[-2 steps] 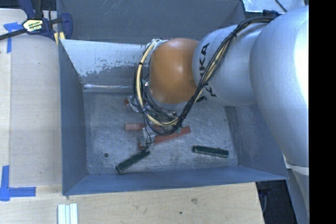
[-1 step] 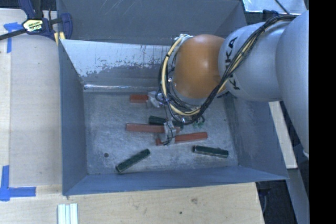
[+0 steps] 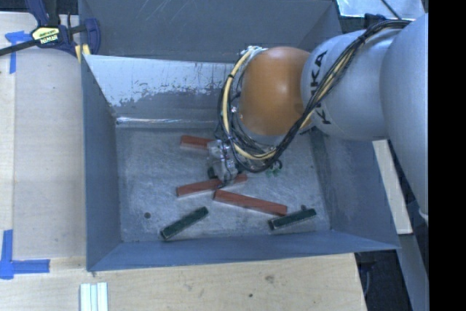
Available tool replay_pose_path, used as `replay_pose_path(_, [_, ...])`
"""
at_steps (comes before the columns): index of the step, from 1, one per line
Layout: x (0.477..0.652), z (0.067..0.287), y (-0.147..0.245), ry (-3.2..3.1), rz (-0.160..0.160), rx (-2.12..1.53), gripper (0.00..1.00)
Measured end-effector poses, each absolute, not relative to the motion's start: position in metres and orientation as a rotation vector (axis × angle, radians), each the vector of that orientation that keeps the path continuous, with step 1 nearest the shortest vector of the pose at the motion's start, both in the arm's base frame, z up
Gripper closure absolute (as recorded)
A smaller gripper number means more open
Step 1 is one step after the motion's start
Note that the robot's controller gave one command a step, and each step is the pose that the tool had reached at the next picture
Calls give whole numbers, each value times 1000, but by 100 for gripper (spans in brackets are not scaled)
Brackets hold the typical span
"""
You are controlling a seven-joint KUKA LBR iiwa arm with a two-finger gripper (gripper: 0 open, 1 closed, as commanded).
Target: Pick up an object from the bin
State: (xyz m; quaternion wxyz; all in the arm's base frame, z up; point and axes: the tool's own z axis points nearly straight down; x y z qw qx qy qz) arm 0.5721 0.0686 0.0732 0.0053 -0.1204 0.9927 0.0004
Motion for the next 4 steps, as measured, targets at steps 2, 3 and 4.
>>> replay_pose_path(2, [518, 70, 16, 3122, -3, -369, 0])
replay_pose_path(3, [580, 71, 22, 3104, -1, -457, 0])
replay_pose_path(4, [578, 74, 21, 3111, 0, -454, 100])
